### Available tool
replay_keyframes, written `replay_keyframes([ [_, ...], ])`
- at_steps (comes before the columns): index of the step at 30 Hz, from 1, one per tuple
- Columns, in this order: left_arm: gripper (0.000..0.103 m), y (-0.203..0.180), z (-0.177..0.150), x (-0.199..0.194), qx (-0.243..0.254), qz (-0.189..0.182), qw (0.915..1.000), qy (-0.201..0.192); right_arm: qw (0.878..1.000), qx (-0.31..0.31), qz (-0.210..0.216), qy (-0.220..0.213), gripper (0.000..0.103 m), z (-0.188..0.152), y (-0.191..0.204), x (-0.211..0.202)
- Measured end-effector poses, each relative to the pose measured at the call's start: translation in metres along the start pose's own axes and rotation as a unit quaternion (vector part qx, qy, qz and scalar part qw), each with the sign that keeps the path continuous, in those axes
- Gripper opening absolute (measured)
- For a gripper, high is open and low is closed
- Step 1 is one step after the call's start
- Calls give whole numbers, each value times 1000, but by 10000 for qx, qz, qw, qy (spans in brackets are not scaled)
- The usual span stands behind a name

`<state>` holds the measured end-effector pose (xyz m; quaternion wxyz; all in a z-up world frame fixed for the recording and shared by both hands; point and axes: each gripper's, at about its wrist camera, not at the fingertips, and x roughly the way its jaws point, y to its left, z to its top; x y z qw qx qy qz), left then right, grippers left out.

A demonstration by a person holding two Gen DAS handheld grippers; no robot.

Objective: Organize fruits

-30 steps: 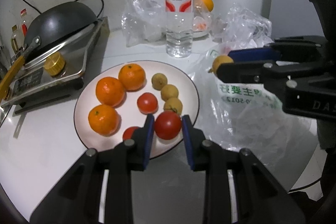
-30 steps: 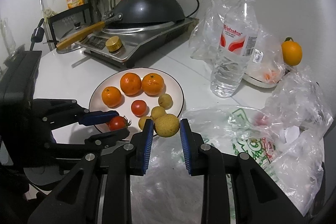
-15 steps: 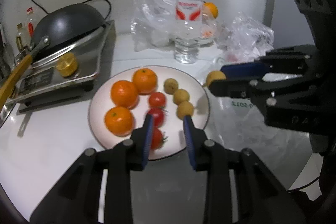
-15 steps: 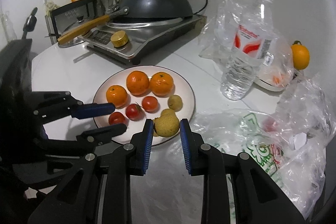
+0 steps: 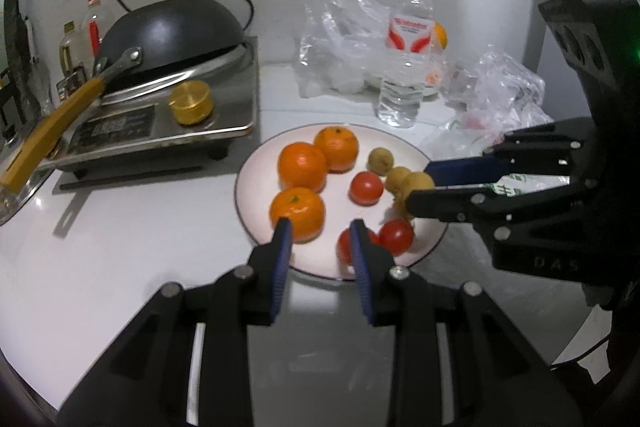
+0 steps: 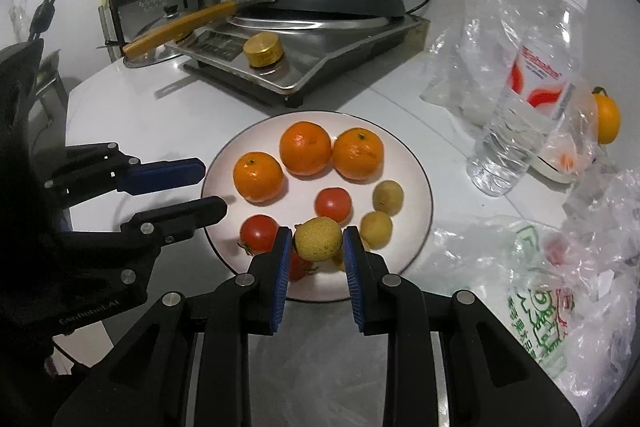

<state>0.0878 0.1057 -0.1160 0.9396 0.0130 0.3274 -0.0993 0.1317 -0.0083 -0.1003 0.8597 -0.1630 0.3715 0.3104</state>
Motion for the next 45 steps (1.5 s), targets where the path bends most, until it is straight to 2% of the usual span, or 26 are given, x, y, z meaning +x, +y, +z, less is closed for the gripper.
replay_keyframes([
  [9, 31, 18, -7, -9, -128, -13, 9999, -70, 9999, -48, -85, 67, 28, 12, 4, 13],
  [27, 32, 27, -7, -8, -297, -3, 9995, -89, 9996, -27, 191, 197, 28, 22, 14, 38],
  [32, 32, 27, -7, -8, -389, 47, 9992, -92, 9997, 3, 152, 199, 28, 20, 12, 36],
  [35, 36, 26, -6, -10, -461, 96, 9988, -126, 9999, 43, 90, 98, 28, 18, 7, 26],
  [39, 51, 19, -5, -14, -472, 142, 9986, -194, 9999, 115, -31, 4, 29, 9, -1, 9],
  [42, 51, 11, -3, -21, -461, 154, 9984, -285, 9997, 195, -96, -75, 36, 2, -8, -4],
  [45, 54, 2, 0, -28, -443, 209, 9981, -382, 9993, 279, -146, -188, 36, -7, -14, -19],
])
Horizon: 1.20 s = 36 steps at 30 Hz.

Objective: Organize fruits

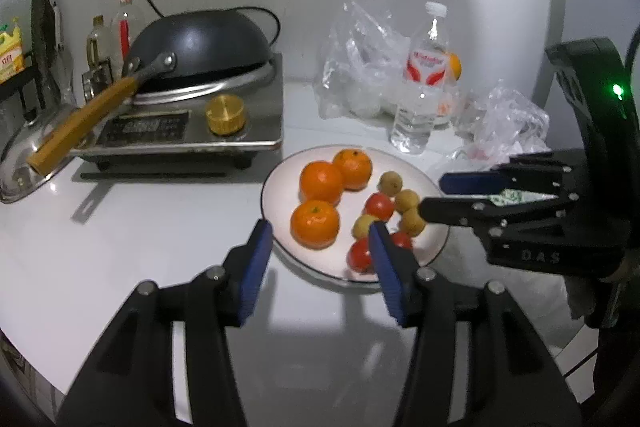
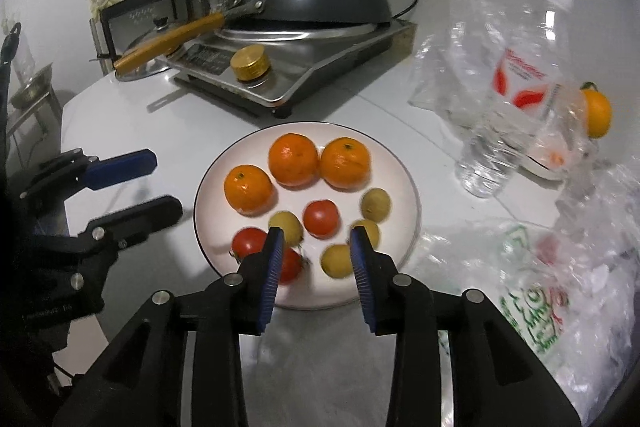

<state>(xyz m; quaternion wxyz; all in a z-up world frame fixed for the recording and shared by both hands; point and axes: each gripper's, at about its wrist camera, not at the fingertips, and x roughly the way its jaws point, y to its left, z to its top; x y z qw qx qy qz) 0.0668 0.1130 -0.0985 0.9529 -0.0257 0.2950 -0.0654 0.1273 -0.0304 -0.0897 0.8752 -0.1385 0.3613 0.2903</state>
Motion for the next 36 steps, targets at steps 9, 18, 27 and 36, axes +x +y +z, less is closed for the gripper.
replay_keyframes([
  [9, 71, -25, 6, -29, -105, 175, 9986, -486, 9983, 269, -214, -478, 46, -18, -25, -50],
  [18, 92, -58, 18, -54, -95, 189, 9962, -846, 9922, 493, -578, -985, 50, -41, -53, -108],
  [27, 96, -94, 36, -84, 159, 540, 9891, -1361, 9811, 603, -870, -1617, 62, -50, -66, -158],
  [36, 99, -116, 55, -115, 212, 725, 9789, -1898, 9644, 718, -1074, -2306, 75, -50, -74, -197],
])
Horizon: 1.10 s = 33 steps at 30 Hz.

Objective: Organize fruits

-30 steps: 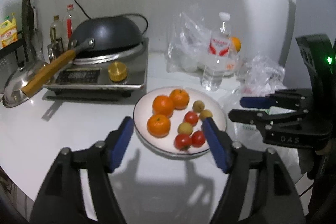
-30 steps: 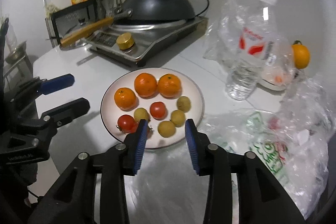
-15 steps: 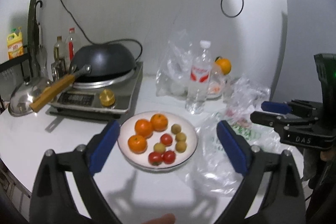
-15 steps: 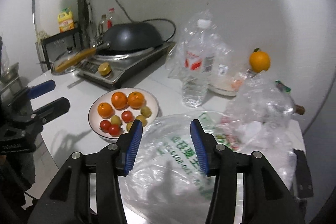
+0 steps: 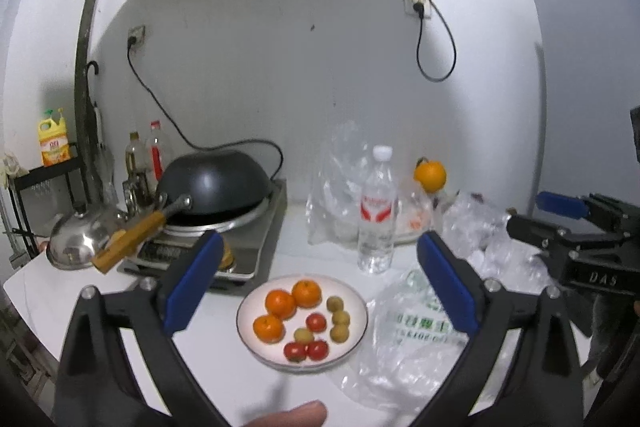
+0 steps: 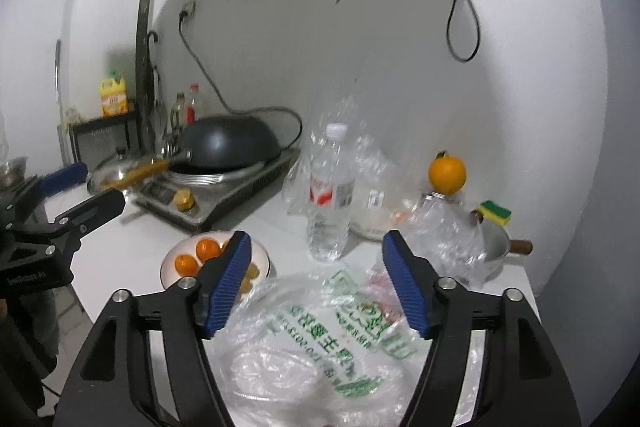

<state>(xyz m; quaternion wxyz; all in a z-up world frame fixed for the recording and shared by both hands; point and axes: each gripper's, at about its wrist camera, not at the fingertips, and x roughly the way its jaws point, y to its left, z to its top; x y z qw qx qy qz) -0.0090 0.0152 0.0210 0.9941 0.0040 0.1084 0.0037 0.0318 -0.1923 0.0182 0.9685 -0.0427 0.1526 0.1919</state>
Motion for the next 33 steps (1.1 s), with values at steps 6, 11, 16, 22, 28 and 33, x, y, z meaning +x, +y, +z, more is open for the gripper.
replay_keyframes([
  [6, 99, -12, 12, -11, 159, 106, 9997, -146, 9993, 29, -197, -307, 75, 9, -4, -15],
  [11, 99, -18, 16, -19, 122, 151, 9996, -216, 9989, -49, -260, -397, 75, 13, -7, -26],
  [16, 99, -25, 19, -30, 172, 199, 9990, -364, 9988, -20, -218, -433, 75, 10, -11, -32],
  [22, 99, -32, 17, -36, 182, 202, 9989, -375, 9987, 36, -192, -480, 75, 6, -15, -42],
  [28, 99, -33, 17, -42, 118, 206, 9988, -430, 9983, 64, -197, -538, 75, 6, -18, -48],
  [33, 99, -36, 16, -43, 116, 201, 9987, -447, 9984, 20, -179, -545, 75, 4, -19, -51],
])
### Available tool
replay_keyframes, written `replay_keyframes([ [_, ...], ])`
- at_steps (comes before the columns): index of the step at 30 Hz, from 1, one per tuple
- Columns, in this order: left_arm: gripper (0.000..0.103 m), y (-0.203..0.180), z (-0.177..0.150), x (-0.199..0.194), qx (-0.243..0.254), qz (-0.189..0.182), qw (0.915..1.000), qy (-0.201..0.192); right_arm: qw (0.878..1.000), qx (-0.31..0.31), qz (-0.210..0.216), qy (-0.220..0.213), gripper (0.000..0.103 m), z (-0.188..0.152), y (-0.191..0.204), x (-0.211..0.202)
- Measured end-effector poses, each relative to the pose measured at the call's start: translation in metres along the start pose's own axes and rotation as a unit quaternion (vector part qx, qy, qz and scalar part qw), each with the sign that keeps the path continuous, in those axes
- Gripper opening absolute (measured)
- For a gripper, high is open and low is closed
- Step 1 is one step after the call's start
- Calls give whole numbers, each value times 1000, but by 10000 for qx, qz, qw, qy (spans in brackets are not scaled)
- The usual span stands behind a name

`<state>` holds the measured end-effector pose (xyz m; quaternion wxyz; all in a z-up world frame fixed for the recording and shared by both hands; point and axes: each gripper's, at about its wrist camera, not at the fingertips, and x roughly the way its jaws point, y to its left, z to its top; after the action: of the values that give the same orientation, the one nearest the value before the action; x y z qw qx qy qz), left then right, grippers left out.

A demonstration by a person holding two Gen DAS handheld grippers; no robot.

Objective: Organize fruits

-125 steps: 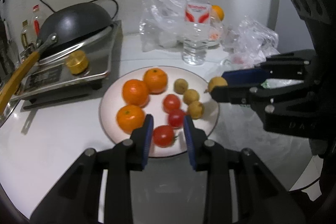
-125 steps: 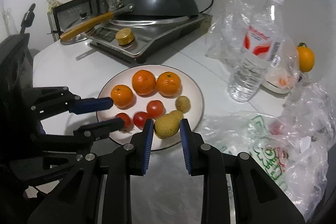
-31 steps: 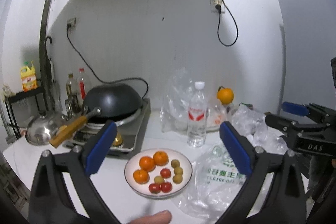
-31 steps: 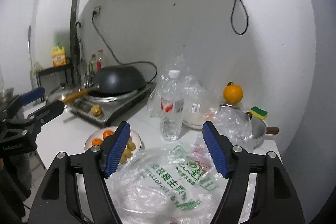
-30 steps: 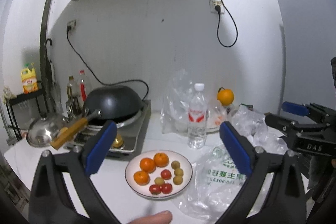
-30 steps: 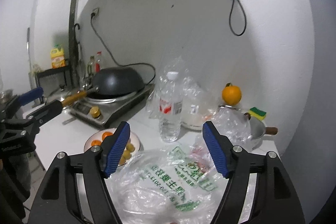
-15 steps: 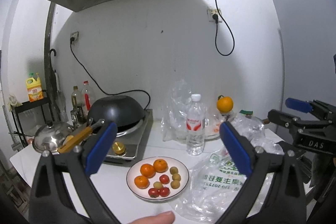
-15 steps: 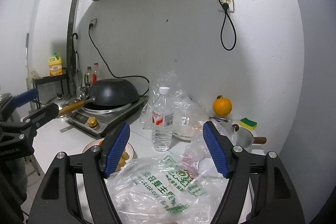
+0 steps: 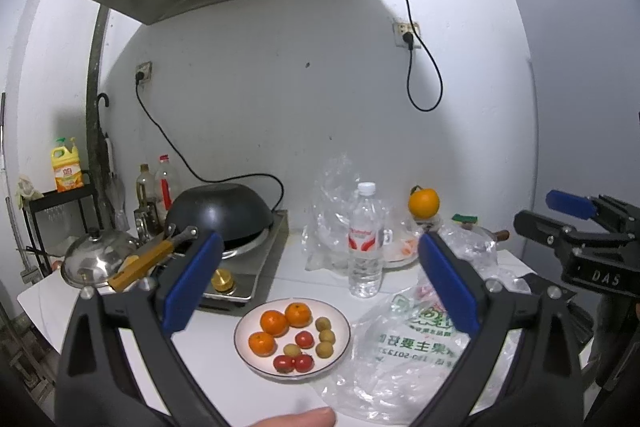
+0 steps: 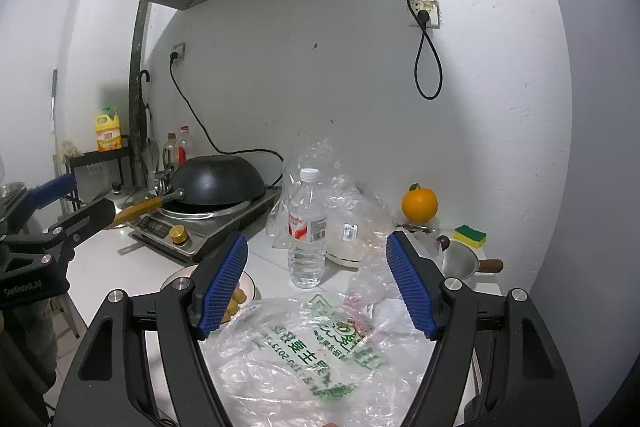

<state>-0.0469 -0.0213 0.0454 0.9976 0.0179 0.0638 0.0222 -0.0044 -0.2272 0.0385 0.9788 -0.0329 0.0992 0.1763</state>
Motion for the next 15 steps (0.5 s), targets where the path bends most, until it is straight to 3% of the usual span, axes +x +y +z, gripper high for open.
replay_keyframes([
  [15, 100, -4, -3, 0, -14, 64, 10000, 1, 10000, 43, -19, -29, 75, -1, -9, -3],
])
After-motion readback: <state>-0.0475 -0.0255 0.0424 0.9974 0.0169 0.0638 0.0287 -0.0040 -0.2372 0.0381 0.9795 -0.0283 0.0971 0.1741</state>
